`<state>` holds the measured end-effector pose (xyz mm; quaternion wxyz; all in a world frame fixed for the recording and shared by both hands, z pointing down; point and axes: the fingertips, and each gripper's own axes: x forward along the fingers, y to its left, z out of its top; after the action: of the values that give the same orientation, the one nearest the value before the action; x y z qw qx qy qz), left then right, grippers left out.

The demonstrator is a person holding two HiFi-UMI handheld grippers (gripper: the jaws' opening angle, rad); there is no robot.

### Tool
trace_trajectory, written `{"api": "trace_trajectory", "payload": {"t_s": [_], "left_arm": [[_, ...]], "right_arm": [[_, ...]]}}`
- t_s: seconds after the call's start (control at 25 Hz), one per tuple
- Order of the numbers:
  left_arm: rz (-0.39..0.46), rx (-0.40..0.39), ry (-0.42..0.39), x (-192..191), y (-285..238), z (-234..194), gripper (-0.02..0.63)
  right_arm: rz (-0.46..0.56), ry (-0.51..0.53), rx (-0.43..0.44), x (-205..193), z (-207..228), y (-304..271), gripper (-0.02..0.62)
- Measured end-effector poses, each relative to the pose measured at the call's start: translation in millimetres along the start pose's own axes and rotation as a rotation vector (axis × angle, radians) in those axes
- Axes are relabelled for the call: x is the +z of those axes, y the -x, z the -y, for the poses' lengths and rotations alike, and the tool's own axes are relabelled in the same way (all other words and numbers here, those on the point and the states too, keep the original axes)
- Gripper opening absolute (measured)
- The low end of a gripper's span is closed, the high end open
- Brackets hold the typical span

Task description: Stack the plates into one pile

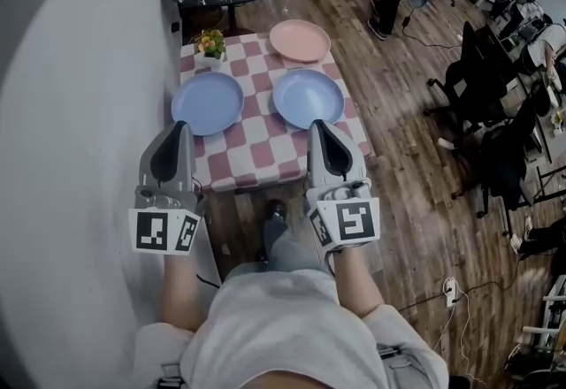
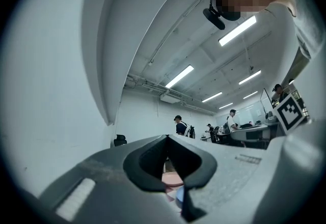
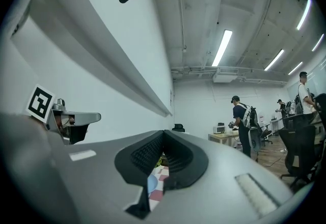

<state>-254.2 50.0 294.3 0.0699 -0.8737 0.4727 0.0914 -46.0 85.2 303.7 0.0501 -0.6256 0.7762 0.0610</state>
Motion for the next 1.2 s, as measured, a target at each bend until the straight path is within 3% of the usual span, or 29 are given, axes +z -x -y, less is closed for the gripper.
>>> {"api": "trace_trajectory", "payload": {"t_s": [0.4,0.8,0.96,1.2], "left_arm": [[-0.021,0.01,0.046,-29.9,-74.6,-39.0,0.003],[-0.076,0.044,0.012,-51.6,-147.2,-69.6,0.003],[-0.121,0.067,-0.002,-66.1,-167.1,-80.0,0.003],[-0.249,0.082,0.042,-113.0,-179.9,-101.6,0.003]], "right_arm": [[-0.046,-0.008,0.03,-21.3,23.4,-80.2,0.002],[-0.073,-0.035,0.074,-32.8,52.6,-162.5,0.002],[-0.109,-0.055,0.106,-47.0,57.4,-185.7,0.002],[-0.243,-0.128,0.161,-95.3,46.7,-207.0,0.002]]}}
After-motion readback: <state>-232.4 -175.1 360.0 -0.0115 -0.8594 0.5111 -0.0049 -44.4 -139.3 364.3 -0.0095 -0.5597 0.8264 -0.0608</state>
